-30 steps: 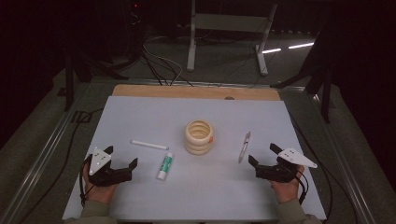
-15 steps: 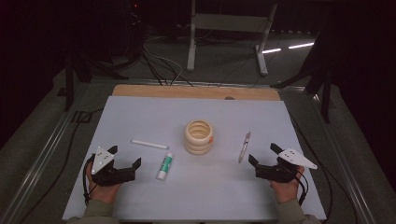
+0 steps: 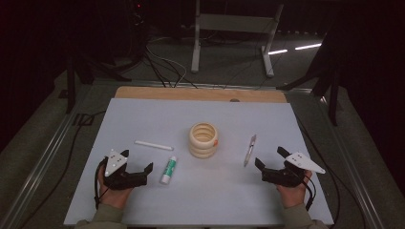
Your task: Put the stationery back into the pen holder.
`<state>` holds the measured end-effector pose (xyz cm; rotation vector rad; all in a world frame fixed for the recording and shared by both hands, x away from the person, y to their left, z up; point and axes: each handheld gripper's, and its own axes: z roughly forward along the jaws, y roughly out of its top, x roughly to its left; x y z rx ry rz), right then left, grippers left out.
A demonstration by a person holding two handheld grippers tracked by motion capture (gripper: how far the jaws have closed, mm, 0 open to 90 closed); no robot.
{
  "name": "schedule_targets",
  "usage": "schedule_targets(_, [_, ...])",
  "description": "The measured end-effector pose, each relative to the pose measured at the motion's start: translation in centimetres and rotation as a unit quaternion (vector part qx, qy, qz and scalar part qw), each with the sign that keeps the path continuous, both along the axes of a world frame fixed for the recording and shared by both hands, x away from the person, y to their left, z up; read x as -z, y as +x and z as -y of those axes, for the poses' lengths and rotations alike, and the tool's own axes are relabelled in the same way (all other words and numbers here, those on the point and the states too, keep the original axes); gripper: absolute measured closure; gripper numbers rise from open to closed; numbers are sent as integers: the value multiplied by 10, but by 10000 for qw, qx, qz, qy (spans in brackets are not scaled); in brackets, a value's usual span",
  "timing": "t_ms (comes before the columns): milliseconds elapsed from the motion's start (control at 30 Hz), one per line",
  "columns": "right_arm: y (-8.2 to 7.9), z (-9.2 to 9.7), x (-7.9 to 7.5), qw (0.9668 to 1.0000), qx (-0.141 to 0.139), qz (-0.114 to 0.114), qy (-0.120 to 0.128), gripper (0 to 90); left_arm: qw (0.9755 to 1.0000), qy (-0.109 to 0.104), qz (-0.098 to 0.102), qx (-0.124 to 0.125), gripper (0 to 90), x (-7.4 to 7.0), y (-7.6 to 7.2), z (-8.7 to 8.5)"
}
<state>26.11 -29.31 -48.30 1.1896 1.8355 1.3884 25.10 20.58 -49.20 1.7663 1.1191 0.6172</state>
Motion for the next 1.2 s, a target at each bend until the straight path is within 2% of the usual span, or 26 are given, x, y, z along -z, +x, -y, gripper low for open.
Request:
schedule_targets(233, [0,2,0,10000,24,-31,13,0,9999,-52,-125,67,10,1,2,11])
schedule_targets(367, [0,1,1,10000,23,-55,36,0,9998,-33,-123,161,10,2,2,13])
schedule_targets(467, [0,-1,2,9997,-22,-122,204,0,9996,50,-139,223,10,3,2,18])
schedule_targets(633, [-1,-2,2,9999,75,-52,133,0,9991,69,-243,327,10,5,2,25])
schedule_targets(867, [-2,-6,2,10000,66,-18,13,0,9981,127,-392,458,10,9,2,35])
schedule_targets(1033, [-2,-7,2,10000,91,6,-25,0,9969,146,-598,492,13,12,6,43])
schedule_targets(1133, [-2,-7,2,9999,99,13,-41,0,9954,292,-790,462,35,15,8,47])
schedule_targets(1200, [-2,-7,2,9999,108,8,-31,0,9939,272,-930,520,48,16,9,48])
